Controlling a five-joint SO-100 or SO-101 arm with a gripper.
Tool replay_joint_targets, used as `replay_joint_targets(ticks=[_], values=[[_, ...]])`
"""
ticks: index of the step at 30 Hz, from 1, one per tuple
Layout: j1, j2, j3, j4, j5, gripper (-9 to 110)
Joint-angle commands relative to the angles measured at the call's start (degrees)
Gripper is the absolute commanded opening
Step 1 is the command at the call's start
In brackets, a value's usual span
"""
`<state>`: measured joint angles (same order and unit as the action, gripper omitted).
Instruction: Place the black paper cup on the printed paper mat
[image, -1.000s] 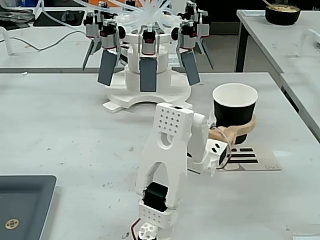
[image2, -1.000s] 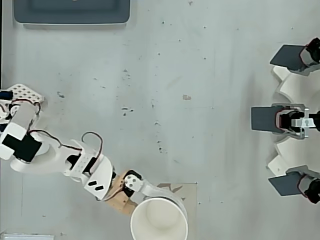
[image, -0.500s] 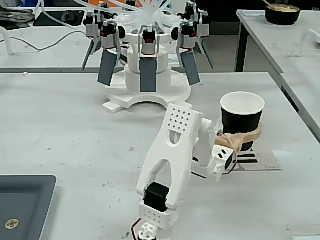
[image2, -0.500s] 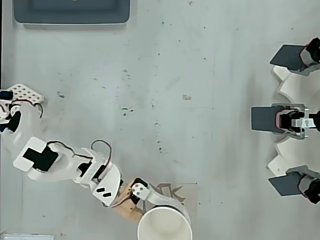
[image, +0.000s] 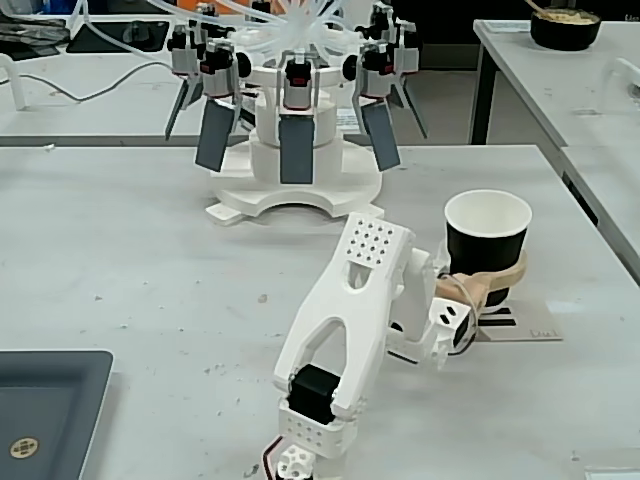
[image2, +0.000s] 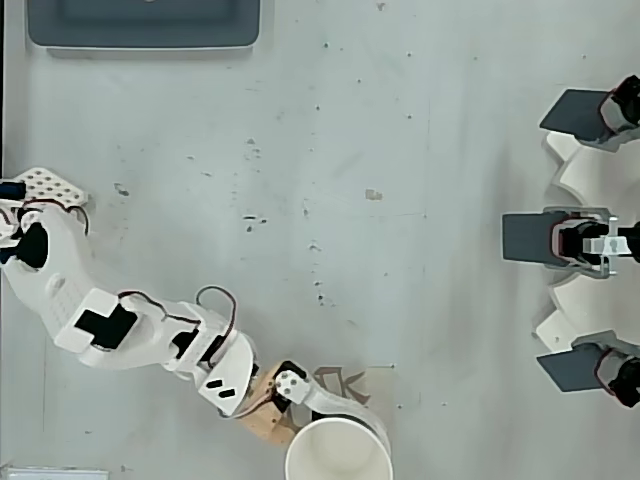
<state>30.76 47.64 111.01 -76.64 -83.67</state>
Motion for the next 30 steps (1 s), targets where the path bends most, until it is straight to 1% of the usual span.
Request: replay_joint_targets(ticks=[1, 14, 22, 30], values=[[0.4, 0.4, -2.8, -1.5, 0.8, 6], [0.4, -1.8, -2.5, -1.9, 1.1, 9], [0.5, -0.7, -2.5, -2.1, 1.0, 18], [2.3, 2.0, -0.9, -2.0, 0.2, 34]])
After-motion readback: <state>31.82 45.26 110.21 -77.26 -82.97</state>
